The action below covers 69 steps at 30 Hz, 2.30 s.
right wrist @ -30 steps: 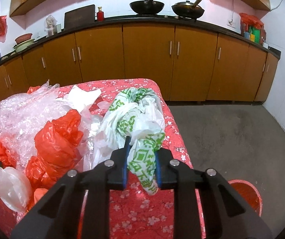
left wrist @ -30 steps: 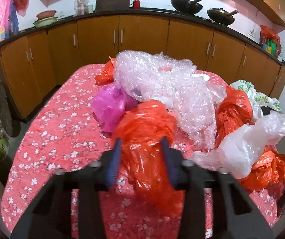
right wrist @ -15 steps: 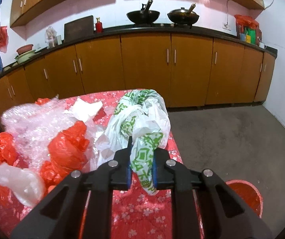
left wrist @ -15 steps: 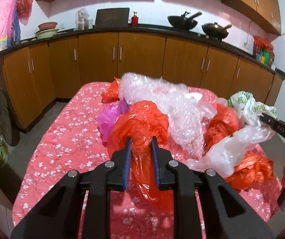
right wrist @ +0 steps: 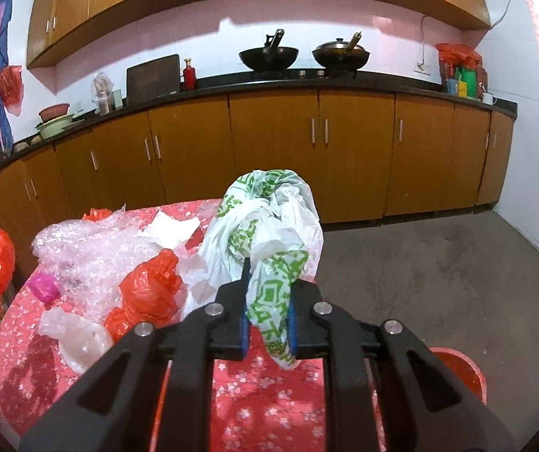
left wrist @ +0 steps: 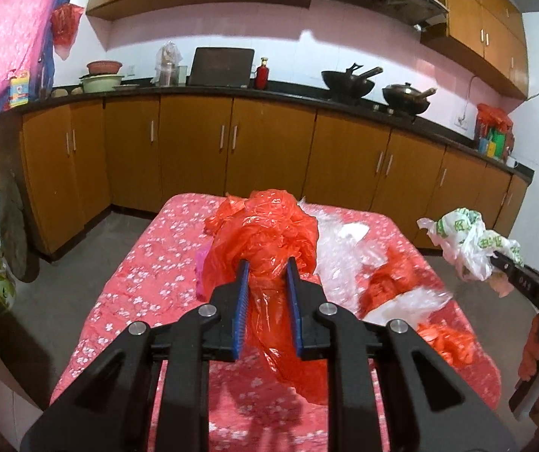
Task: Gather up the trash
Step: 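Carry the white-green bag and red bag over the orange basket with both grippers, then open both grippers to drop the bags into the orange basket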
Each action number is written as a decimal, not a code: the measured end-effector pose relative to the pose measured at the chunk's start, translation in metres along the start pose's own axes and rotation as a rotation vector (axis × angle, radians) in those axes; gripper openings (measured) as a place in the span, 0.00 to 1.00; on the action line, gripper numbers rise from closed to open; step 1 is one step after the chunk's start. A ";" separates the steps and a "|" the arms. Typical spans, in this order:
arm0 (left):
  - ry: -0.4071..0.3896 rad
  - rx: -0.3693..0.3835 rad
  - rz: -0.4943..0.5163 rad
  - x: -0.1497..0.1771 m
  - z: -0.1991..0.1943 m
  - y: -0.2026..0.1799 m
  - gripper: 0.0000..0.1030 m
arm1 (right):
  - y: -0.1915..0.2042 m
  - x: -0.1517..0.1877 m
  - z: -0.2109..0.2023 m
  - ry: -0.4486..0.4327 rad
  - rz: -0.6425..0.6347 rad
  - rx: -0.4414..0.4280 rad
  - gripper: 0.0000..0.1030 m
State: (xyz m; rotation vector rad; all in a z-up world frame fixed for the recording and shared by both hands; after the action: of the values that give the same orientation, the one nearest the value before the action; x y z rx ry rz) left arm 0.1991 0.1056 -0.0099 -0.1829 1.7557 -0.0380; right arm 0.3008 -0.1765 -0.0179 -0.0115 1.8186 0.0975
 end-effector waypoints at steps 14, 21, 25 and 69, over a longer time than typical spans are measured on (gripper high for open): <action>-0.015 0.195 0.031 -0.010 0.009 -0.112 0.18 | -0.094 0.002 -0.034 -0.026 0.052 0.146 0.15; 0.036 0.298 0.034 0.008 0.018 -0.174 0.18 | -0.173 0.038 -0.046 0.037 0.089 0.285 0.15; 0.074 0.347 0.039 0.019 0.022 -0.206 0.18 | -0.214 0.069 -0.051 0.094 0.115 0.356 0.15; 0.466 0.575 0.245 0.194 0.060 -0.431 0.30 | -0.336 0.199 -0.055 0.280 0.281 0.399 0.30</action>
State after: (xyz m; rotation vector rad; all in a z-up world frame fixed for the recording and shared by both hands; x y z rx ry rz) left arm 0.2671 -0.3432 -0.1552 0.4952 2.1379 -0.4302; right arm 0.2183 -0.5065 -0.2171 0.5368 2.0812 -0.0742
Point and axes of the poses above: each gripper's, at about its wrist camera, not at the fingertips, and z roughly the way its jaws point, y to its left, x to its underside, the point moved 5 cm from there along z, roughly the way its jaws point, and after that the axes turned 14 degrees about -y, right-handed, at the moved point
